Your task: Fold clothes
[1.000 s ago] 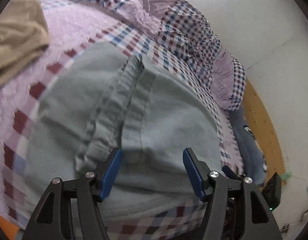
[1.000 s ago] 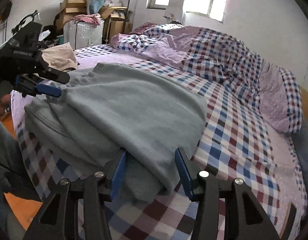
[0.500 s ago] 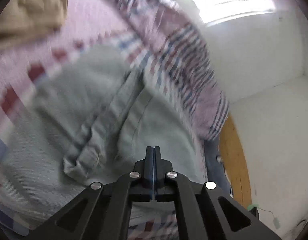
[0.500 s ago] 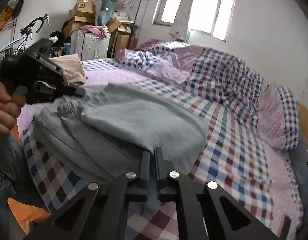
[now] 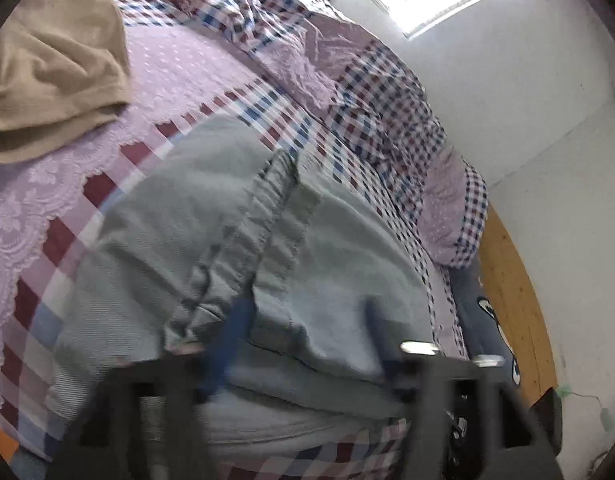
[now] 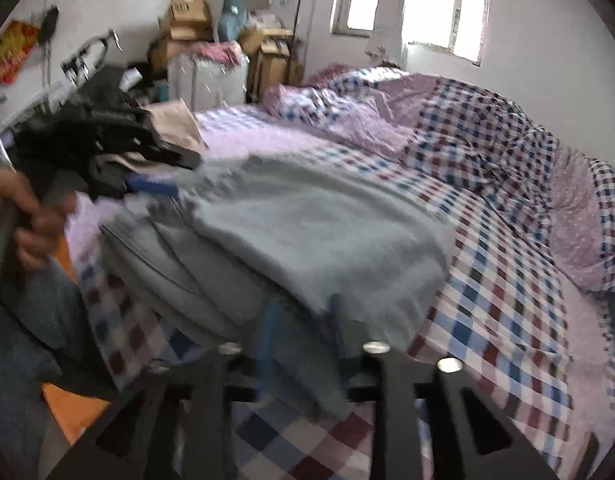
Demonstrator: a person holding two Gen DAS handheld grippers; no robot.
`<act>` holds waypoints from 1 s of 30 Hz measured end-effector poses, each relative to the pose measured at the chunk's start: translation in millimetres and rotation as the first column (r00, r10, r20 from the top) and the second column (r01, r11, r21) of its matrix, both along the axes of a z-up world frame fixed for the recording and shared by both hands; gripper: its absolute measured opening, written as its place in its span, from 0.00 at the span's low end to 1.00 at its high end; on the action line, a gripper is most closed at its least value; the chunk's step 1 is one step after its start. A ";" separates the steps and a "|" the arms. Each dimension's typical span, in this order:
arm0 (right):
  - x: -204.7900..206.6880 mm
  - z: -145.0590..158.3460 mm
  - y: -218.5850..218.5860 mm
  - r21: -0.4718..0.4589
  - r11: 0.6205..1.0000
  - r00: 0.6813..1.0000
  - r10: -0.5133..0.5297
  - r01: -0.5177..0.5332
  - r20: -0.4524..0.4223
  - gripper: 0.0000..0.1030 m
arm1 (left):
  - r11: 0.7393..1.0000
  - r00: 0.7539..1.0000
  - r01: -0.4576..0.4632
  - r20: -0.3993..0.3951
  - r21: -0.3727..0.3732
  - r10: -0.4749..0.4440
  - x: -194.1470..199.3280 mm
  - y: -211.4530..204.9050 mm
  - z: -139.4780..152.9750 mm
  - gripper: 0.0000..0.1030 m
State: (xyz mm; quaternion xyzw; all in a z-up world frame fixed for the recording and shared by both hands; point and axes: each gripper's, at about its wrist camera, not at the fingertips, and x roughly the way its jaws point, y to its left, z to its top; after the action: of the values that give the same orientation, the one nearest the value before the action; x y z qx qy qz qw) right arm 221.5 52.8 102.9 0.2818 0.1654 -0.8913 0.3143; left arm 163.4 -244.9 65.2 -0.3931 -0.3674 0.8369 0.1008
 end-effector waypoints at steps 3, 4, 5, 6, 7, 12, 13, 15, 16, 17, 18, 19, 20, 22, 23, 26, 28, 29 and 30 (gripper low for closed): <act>1.5 -2.2 -4.1 -0.001 1.000 1.000 0.015 -0.015 0.003 0.43 | 1.000 0.999 0.015 0.039 -0.027 -0.014 -6.3 4.7 -6.0 0.72; 1.5 -4.1 -6.0 0.004 1.000 1.000 0.016 -0.016 0.008 0.43 | 0.999 0.998 0.022 0.052 -0.033 -0.021 -8.9 6.7 -8.2 0.72; 0.6 -6.9 -7.2 0.007 1.000 1.000 0.016 -0.017 0.017 0.43 | 0.999 0.998 0.036 0.059 -0.034 -0.034 -11.5 10.0 -9.8 0.72; 0.1 -8.4 -7.7 0.008 1.000 1.000 0.015 -0.015 0.022 0.43 | 0.998 0.997 0.054 0.058 -0.037 -0.052 -14.2 14.6 -10.1 0.72; -0.2 -9.4 -7.1 0.007 1.000 1.000 0.013 -0.014 0.025 0.44 | 0.996 0.996 0.075 0.054 -0.047 -0.072 -17.0 19.8 -9.6 0.72; -3.9 -10.2 1.2 -0.025 1.000 0.999 -0.014 0.015 0.039 0.49 | 0.989 0.993 0.113 0.056 -0.093 -0.108 -24.6 31.0 -11.9 0.68; -5.0 -10.7 2.5 -0.028 0.999 0.999 -0.021 0.022 0.042 0.51 | 0.990 0.993 0.105 0.069 -0.089 -0.099 -24.9 29.0 -14.5 0.57; -7.3 -11.8 5.1 -0.032 0.999 0.998 -0.036 0.038 0.050 0.53 | 0.995 0.994 0.065 0.096 -0.071 -0.058 -22.5 18.5 -18.7 0.26; -8.5 -12.2 6.6 -0.035 0.998 0.998 -0.042 0.044 0.054 0.53 | 0.997 0.994 0.052 0.098 -0.057 -0.046 -21.0 14.4 -19.5 0.23; -9.8 -12.3 8.2 -0.040 0.998 0.997 -0.049 0.051 0.058 0.53 | 0.998 0.995 0.056 0.084 -0.035 -0.053 -19.9 13.4 -18.4 0.24; -11.1 -12.4 9.8 -0.045 0.997 0.996 -0.057 0.059 0.062 0.53 | 0.998 0.996 0.061 0.069 -0.013 -0.060 -18.8 12.3 -17.2 0.24; -12.4 -12.5 11.4 -0.050 0.996 0.996 -0.065 0.068 0.066 0.53 | 0.998 0.996 0.069 0.055 -0.003 -0.068 -17.7 12.6 -15.3 0.23; -13.6 -12.8 12.4 -0.054 0.996 0.995 -0.072 0.076 0.069 0.54 | 0.997 0.996 0.081 0.043 -0.013 -0.080 -16.3 15.1 -12.1 0.22; -16.0 -13.1 15.2 -0.063 0.994 0.993 -0.088 0.093 0.075 0.54 | 0.995 0.995 0.096 0.015 -0.032 -0.096 -12.7 18.4 -4.9 0.21; -17.2 -13.0 16.9 -0.068 0.993 0.992 -0.095 0.101 0.079 0.54 | 0.995 0.996 0.086 -0.006 -0.039 -0.087 -8.7 16.5 0.3 0.19; -19.3 -11.3 20.9 -0.083 0.990 0.991 -0.105 0.112 0.084 0.54 | 1.000 0.997 0.029 -0.074 -0.007 -0.029 6.0 -2.0 16.7 0.16; -19.7 -9.7 22.8 -0.092 0.990 0.991 -0.104 0.111 0.083 0.54 | 1.000 0.996 0.002 -0.084 0.009 -0.001 9.8 -11.7 19.3 0.15; -20.0 -9.7 22.8 -0.093 0.990 0.991 -0.101 0.109 0.085 0.54 | 1.000 0.999 -0.001 -0.053 -0.007 0.001 10.4 -12.3 16.1 0.15; -20.4 -10.0 22.5 -0.093 0.990 0.991 -0.099 0.107 0.088 0.54 | 1.000 1.000 -0.004 -0.023 -0.022 0.003 10.9 -13.0 12.8 0.15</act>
State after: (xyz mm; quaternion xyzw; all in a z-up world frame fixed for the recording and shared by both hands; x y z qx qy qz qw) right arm 201.1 75.3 92.9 0.3113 0.0935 -0.9009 0.2878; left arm 174.3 -257.9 78.0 -0.3838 -0.3575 0.8456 0.0992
